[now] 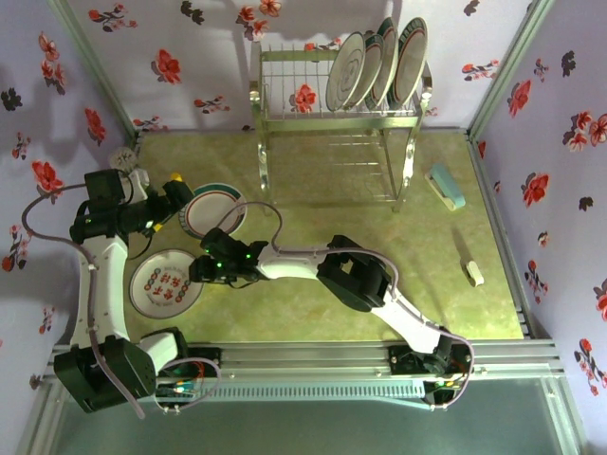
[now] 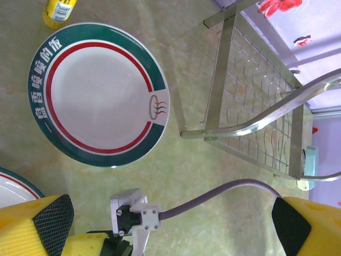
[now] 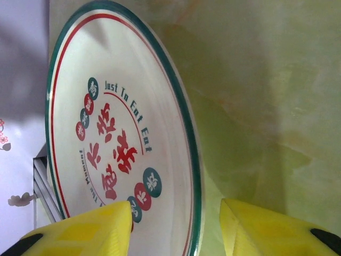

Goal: Load the plates into the dish rack

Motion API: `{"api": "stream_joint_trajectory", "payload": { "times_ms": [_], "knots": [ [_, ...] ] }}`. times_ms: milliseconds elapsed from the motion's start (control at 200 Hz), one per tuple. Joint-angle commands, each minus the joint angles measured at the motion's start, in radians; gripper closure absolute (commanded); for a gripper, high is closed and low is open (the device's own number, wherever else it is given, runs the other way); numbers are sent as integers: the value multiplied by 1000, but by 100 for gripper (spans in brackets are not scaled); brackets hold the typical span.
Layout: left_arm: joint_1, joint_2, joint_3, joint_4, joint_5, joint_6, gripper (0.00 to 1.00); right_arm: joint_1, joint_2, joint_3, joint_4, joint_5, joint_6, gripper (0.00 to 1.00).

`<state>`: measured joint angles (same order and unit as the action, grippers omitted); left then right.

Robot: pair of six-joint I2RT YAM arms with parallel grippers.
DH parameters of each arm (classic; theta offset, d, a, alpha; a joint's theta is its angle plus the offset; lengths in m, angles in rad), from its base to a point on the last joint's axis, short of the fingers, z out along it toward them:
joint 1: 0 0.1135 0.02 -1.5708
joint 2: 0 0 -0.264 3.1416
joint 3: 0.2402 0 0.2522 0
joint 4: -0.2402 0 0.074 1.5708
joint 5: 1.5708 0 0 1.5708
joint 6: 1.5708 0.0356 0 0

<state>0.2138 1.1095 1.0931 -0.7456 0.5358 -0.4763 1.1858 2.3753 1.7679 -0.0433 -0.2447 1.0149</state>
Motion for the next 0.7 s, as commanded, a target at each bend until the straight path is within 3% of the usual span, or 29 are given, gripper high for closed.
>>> {"api": "stream_joint_trajectory", "payload": {
  "times_ms": [0,510,695],
  "knots": [
    [-6,-20,27,-15,20,-4,0,9,27,41,-17,-18,2,53],
    [-7,-22,26,-18,20,-4,0,5,58,84,-63,-31,2,58],
    [-6,-19,26,-14,20,-6,0,3,59,82,-62,-31,5,66]
  ]
}}
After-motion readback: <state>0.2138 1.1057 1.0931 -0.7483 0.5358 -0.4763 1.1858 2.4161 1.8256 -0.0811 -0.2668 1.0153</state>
